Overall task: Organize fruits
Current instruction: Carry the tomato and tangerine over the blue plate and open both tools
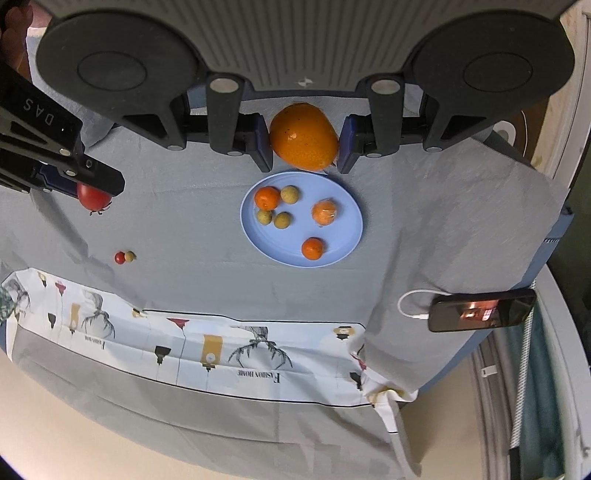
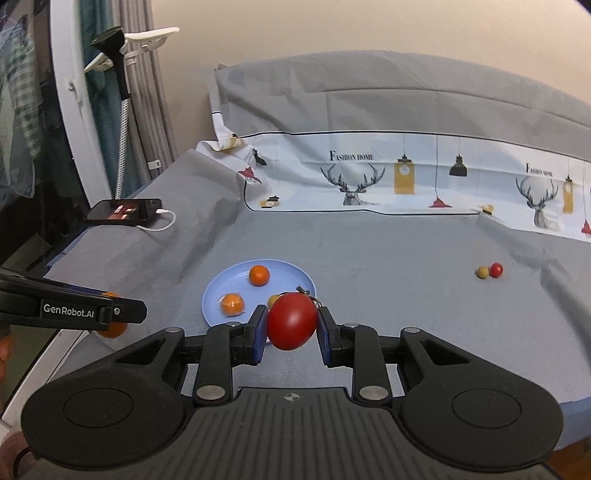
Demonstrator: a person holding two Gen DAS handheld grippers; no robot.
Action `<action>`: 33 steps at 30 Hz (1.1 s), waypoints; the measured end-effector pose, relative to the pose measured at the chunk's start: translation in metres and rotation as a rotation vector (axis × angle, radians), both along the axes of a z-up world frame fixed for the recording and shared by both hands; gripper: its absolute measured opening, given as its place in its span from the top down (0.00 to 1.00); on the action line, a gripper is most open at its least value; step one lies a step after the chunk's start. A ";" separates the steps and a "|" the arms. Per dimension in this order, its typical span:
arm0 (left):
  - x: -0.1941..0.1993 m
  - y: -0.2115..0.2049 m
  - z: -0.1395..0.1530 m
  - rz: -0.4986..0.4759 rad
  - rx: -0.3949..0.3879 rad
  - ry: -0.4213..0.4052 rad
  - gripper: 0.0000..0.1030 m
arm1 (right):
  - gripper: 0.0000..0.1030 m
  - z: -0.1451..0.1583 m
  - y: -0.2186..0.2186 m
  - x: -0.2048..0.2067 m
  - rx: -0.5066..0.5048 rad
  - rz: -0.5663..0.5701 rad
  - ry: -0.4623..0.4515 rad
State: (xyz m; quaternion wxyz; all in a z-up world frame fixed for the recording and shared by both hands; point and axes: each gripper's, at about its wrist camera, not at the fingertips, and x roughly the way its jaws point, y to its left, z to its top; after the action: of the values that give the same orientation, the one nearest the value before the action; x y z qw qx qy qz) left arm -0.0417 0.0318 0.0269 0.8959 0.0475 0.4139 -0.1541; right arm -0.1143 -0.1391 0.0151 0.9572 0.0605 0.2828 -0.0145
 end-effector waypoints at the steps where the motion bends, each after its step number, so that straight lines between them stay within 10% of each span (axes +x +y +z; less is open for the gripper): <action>1: 0.000 0.002 0.000 0.002 -0.003 -0.001 0.59 | 0.72 0.001 0.002 0.000 -0.004 0.005 0.000; 33: 0.054 0.000 -0.007 0.032 0.000 0.034 0.59 | 0.72 -0.017 -0.005 0.046 0.004 0.020 0.085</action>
State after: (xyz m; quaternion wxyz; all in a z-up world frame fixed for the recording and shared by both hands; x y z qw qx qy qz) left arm 0.0126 0.0317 0.0201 0.8910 0.0382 0.4300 -0.1404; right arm -0.0679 -0.1437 -0.0019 0.9442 0.0587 0.3240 -0.0069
